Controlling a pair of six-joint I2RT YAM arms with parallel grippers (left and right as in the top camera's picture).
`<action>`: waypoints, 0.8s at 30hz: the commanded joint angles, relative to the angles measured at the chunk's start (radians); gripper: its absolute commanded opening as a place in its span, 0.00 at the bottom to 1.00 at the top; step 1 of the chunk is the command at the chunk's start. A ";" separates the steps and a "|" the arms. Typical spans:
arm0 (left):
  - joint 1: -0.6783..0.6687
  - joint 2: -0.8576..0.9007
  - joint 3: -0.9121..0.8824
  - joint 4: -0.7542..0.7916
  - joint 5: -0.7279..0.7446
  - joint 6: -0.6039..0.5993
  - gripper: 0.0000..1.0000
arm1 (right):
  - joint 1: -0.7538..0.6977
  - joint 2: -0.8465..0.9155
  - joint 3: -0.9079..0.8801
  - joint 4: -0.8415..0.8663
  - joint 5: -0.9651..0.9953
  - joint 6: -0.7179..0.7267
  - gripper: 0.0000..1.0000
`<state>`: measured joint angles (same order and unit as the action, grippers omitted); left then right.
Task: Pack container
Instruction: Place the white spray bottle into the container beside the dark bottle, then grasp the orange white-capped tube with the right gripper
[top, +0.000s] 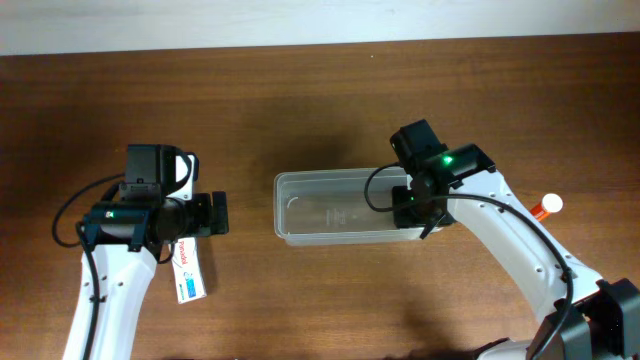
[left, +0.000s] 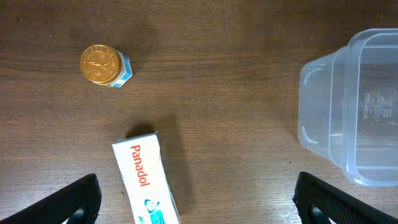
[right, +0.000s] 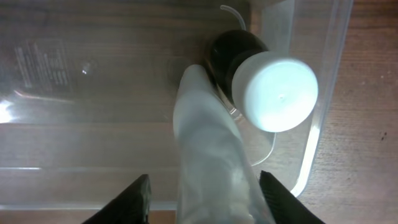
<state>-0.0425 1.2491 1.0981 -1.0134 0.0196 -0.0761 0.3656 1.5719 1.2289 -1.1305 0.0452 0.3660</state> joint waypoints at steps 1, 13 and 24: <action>0.006 0.000 0.018 -0.002 0.011 -0.010 0.99 | 0.003 -0.059 0.102 -0.039 0.058 0.006 0.52; 0.004 0.000 0.018 -0.005 0.011 -0.010 0.99 | -0.598 -0.150 0.380 -0.222 0.036 -0.049 0.75; 0.004 0.000 0.018 -0.005 0.011 -0.010 0.99 | -0.845 0.080 0.233 -0.198 -0.013 -0.134 0.76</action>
<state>-0.0425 1.2495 1.0981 -1.0176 0.0196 -0.0761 -0.4656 1.5944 1.4845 -1.3323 0.0601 0.2771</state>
